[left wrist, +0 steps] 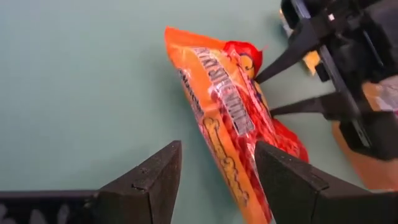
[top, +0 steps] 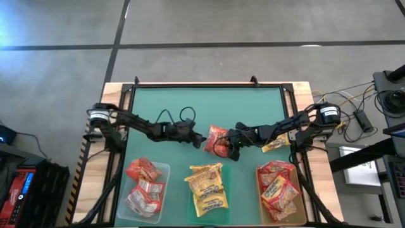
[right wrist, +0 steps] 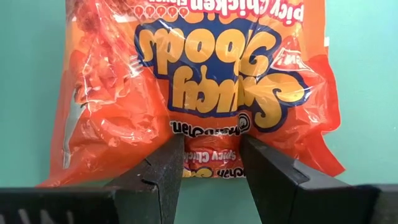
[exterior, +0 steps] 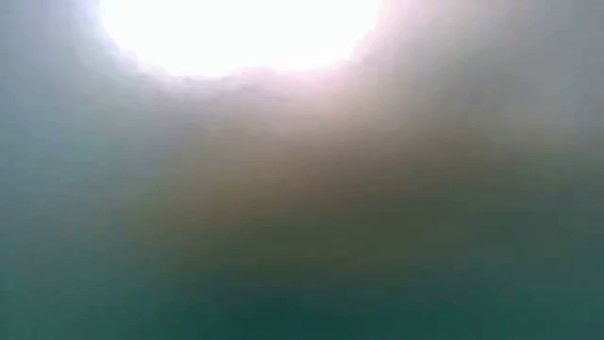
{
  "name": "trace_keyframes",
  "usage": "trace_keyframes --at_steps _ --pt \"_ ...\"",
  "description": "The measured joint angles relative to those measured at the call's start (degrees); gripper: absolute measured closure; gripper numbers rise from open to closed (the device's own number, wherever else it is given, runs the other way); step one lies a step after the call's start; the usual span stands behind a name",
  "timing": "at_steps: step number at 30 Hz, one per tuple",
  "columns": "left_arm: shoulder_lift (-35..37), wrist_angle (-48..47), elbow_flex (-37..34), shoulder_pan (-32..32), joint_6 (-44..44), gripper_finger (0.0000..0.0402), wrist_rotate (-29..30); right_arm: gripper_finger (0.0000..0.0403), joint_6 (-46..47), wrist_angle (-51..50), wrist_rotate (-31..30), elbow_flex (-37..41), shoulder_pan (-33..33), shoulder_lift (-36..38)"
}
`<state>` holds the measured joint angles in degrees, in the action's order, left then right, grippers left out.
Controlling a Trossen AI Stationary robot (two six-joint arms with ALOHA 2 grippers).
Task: Sort Maruchan noodles
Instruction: Put the orange noodle pack into the white bin
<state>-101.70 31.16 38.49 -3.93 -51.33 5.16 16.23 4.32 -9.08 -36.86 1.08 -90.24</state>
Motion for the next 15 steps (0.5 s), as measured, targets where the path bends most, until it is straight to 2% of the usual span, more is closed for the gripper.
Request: trace_keyframes --at_steps 5,11,15 --pt "-2.46 1.92 2.2 -0.87 -1.03 0.0214 -0.01 0.0248 -1.28 0.18 0.01 -0.02 0.0 0.0" --pt "-5.61 4.44 2.22 -1.49 -6.18 0.0214 -0.3 0.0248 -2.03 0.5 0.03 -0.02 0.0 0.0" --pt "-8.65 10.54 2.44 -1.61 -8.11 0.0214 -1.14 0.0248 -2.42 0.54 0.04 -0.02 0.0 0.0"
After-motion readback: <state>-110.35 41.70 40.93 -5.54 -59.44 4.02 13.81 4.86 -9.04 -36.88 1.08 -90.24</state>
